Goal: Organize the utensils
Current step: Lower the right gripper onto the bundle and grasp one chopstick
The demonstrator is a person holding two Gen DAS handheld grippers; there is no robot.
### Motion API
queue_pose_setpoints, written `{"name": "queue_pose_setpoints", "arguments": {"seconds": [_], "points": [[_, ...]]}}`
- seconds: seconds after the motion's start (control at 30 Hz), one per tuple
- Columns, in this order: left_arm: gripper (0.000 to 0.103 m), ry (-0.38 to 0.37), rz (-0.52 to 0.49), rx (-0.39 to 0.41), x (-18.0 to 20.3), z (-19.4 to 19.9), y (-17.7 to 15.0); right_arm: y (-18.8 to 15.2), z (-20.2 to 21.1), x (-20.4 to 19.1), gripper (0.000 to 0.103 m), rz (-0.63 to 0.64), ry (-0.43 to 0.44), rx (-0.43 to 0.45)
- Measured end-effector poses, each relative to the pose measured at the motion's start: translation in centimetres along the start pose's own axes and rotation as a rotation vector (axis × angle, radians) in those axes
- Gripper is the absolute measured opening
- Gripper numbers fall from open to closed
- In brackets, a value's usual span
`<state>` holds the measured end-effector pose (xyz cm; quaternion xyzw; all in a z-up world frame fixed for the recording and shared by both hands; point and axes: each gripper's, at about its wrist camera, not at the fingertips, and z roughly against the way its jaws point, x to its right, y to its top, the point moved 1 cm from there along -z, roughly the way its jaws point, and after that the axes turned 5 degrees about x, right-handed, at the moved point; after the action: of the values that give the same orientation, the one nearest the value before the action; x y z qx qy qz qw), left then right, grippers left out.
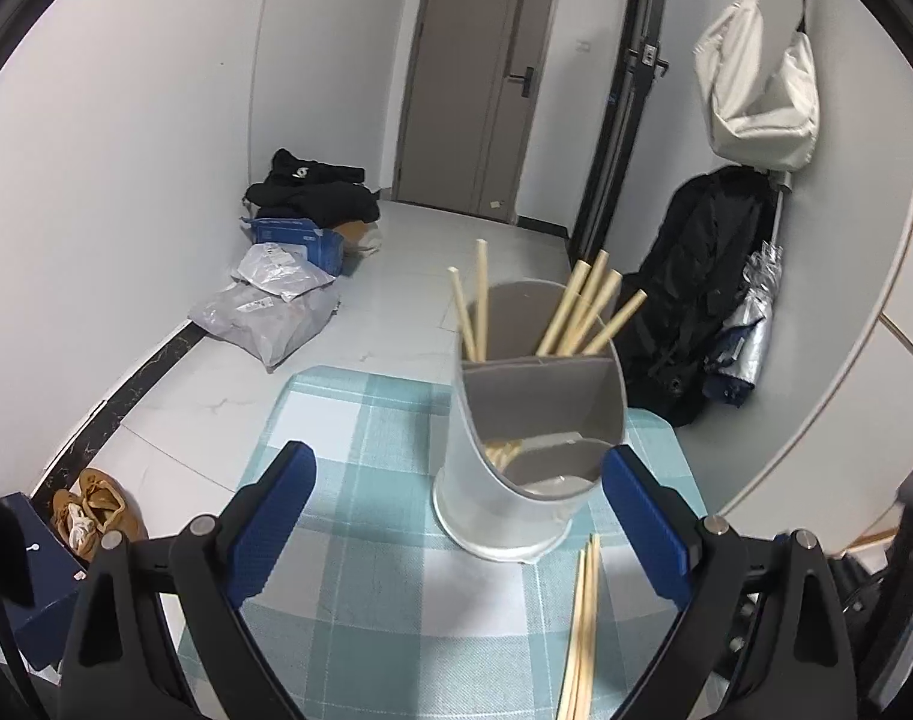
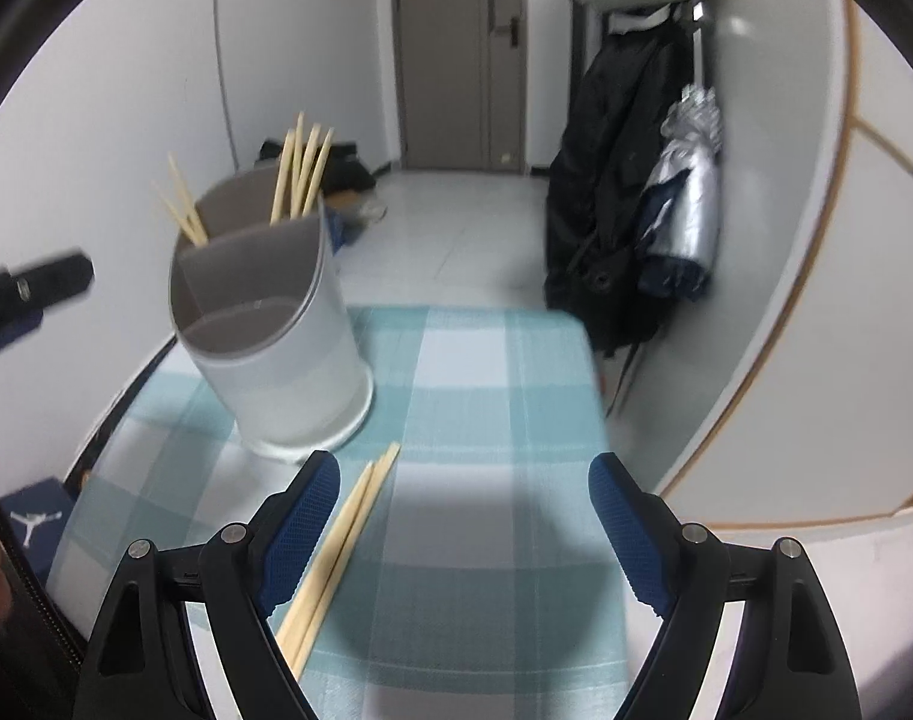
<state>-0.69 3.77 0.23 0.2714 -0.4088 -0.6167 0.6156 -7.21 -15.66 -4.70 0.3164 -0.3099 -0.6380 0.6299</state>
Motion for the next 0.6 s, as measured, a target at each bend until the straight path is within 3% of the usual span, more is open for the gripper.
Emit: {"name": "queue_pose_setpoints", "arguments": {"seconds": [0.17, 0.37, 0.6], "points": [[0.094, 0.017, 0.0, -0.011, -0.6, -0.4, 0.0, -0.8, -2.5, -0.9, 0.084, 0.068, -0.006, -0.113], [0.094, -0.017, 0.029, -0.043, -1.5, -0.8, -0.1, -1.4, -5.6, -1.8, 0.082, 0.093, -0.015, -0.211], [0.094, -0.01, 0.05, -0.064, -2.8, -1.0, -0.1, -2.5, -8.0, -2.5, 0.058, 0.088, 0.001, -0.314]]}}
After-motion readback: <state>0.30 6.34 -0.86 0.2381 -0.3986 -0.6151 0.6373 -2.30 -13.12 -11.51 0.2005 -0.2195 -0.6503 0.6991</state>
